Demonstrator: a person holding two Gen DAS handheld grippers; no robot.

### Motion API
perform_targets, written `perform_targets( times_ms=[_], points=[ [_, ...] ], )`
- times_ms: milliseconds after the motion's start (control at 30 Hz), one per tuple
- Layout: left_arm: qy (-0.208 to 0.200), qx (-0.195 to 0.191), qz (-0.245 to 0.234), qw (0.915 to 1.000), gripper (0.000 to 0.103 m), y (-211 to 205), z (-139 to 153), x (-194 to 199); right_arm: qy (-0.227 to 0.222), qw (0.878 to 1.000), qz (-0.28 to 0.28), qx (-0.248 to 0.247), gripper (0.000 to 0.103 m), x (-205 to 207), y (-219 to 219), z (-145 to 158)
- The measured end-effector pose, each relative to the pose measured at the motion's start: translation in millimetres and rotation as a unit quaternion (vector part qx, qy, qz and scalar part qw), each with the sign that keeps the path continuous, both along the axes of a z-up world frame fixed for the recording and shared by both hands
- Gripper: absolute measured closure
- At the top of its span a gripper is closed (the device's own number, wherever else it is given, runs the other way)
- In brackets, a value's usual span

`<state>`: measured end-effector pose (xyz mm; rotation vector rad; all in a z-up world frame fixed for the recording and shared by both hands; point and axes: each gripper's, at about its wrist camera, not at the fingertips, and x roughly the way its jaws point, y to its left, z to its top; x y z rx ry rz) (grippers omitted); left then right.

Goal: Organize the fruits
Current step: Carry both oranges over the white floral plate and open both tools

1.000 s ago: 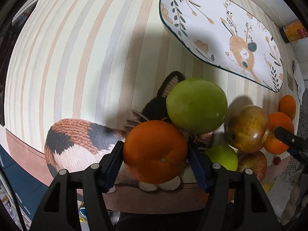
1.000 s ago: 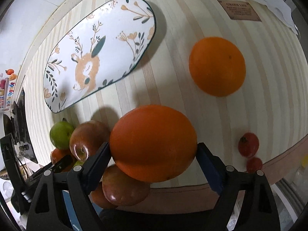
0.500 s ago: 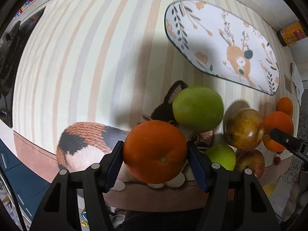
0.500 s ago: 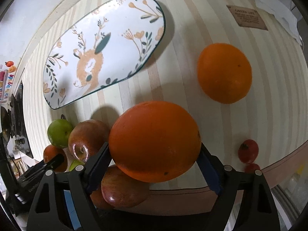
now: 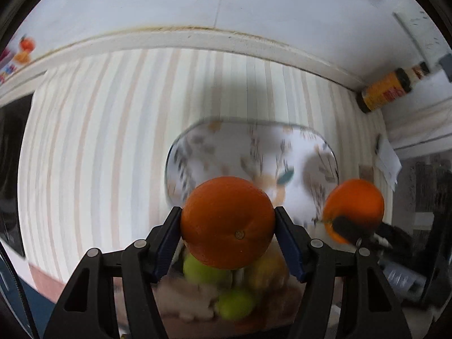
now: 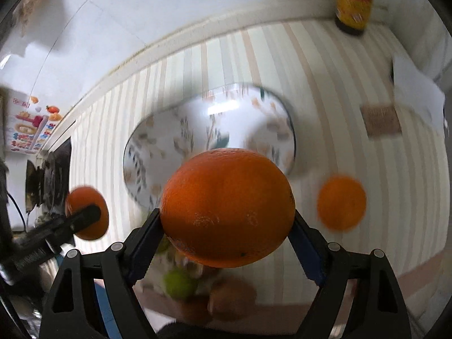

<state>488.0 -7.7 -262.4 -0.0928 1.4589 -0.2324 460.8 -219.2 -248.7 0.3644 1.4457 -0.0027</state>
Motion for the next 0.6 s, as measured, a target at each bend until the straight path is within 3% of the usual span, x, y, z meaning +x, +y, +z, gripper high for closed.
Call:
perform_targets(
  times_ms=[233,433,600],
  points=[
    [0.085,-0.008,-0.002,0.9964,0.041,-23,-60,73,0.03,0.999,0.027,-0.029,0.016,53,4,-38],
    [0.14,-0.021,0.0,0.9899,0.041,-38,-83,86,0.051,0.998,0.04,-0.025,0.016,70,10,-57],
    [0.154,-0.012,-0.001,0.988,0.041,-49,-90,92,0.058,0.996,0.055,-0.03,0.016,80,19,-66]
  ],
)
